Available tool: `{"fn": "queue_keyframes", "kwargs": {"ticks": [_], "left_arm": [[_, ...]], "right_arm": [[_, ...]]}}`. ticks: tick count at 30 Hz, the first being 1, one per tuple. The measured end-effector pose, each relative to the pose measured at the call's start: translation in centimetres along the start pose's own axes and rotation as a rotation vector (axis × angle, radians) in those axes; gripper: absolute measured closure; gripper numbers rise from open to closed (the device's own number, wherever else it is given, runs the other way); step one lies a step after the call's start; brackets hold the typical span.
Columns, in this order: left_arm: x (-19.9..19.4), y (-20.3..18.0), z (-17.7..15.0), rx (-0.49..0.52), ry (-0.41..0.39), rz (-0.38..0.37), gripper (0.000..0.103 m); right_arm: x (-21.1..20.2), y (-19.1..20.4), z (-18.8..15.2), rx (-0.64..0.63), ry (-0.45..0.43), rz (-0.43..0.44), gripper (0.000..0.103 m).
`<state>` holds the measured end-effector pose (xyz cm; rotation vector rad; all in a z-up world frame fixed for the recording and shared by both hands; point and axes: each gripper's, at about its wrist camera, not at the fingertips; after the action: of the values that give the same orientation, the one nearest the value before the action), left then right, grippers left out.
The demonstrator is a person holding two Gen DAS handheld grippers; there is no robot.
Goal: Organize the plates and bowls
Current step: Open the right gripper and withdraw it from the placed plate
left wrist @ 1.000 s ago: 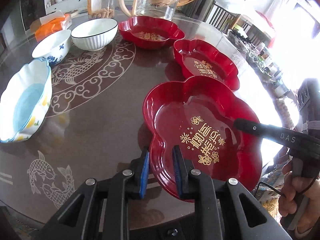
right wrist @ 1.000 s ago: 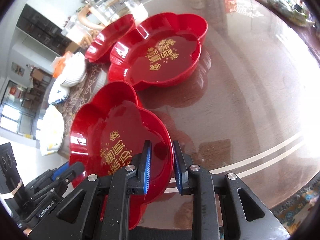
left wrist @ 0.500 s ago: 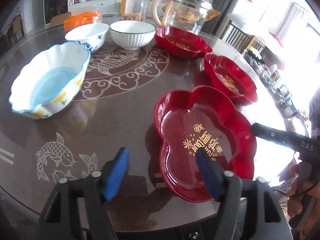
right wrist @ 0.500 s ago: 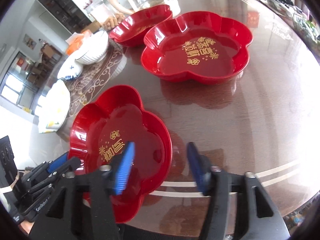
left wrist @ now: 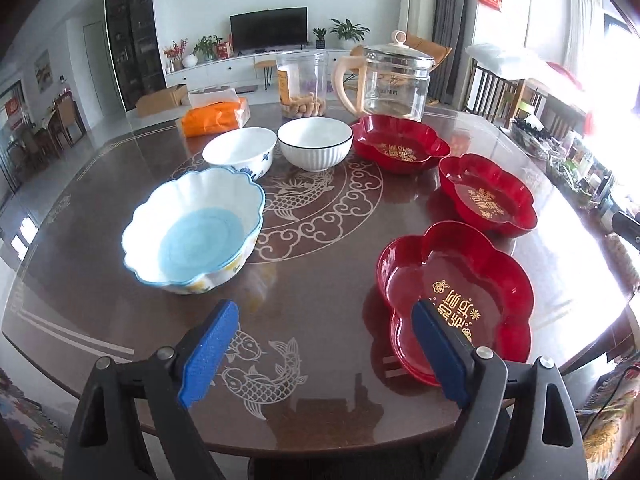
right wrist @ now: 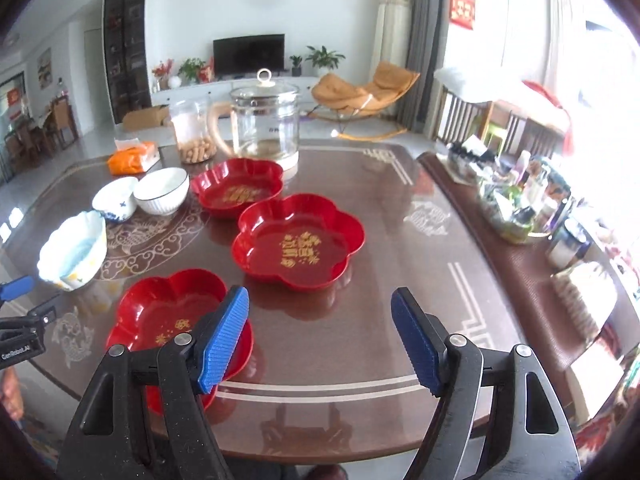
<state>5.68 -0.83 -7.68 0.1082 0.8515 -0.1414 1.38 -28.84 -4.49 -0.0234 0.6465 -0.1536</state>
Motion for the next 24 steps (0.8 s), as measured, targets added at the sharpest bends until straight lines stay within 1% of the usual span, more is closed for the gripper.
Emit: {"fn": "queue_keyframes", "kwargs": {"ticks": [1,3,5,6,9,11,13,15,16,19,20,21,24], "left_arm": [[-0.1,-0.1,-0.2,0.008,-0.002,0.026,0.015],[-0.2,-0.3,-0.6,0.027,-0.002,0.074,0.015],[-0.5,-0.1,-0.6,0.029,-0.001,0.093,0.015],[-0.7,0.1,-0.6,0.02,-0.005,0.089,0.015],[-1.3,1.1,-0.3,-0.036,-0.016,0.042,0.015],[-1.1,1.7,0.0,-0.074,0.01,-0.016,0.015],[-0.9,2.1,0.1,-0.102,0.048,-0.06,0.015],[-0.8,2.0,0.2,-0.102,0.081,-0.073,0.015],[-0.9,2.0,0.1,-0.096,0.088,-0.079,0.015],[-1.4,1.5,-0.2,-0.063,0.102,-0.06,0.015],[-1.6,1.4,-0.4,-0.05,0.102,-0.066,0.015],[-1.7,1.3,-0.5,-0.045,0.103,-0.084,0.015],[-1.8,1.5,-0.8,-0.071,0.119,-0.177,0.015]], "right_arm": [[-0.1,0.0,-0.1,-0.01,0.002,-0.017,0.025],[0.1,0.2,-0.5,-0.014,0.011,-0.023,0.025],[0.1,0.3,-1.1,-0.015,0.014,-0.031,0.025],[-0.1,0.3,-1.4,-0.014,0.01,-0.025,0.025],[-0.9,0.3,-2.2,-0.006,-0.017,-0.041,0.025],[-1.3,0.1,-2.4,0.011,-0.028,-0.04,0.025],[-1.1,-0.2,-2.6,0.038,-0.008,-0.019,0.025],[-0.7,-0.6,-2.8,0.057,0.024,-0.012,0.025],[-0.6,-0.7,-3.0,0.06,0.025,-0.02,0.025],[-1.4,-0.7,-3.3,0.051,-0.016,-0.056,0.025],[-1.8,-0.7,-3.4,0.047,-0.035,-0.069,0.025],[-2.1,-0.6,-3.4,0.04,-0.052,-0.078,0.025],[-2.5,-0.4,-3.4,0.02,-0.08,-0.094,0.025]]}}
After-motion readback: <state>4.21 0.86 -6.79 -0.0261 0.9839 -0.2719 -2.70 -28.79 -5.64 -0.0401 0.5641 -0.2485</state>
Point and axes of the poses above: each gripper's, at about its wrist camera, not at the fingertips, and x roughly the way its jaws point, y to its left, z to its top, and after that the axes turned 3 degrees about z, right-handed
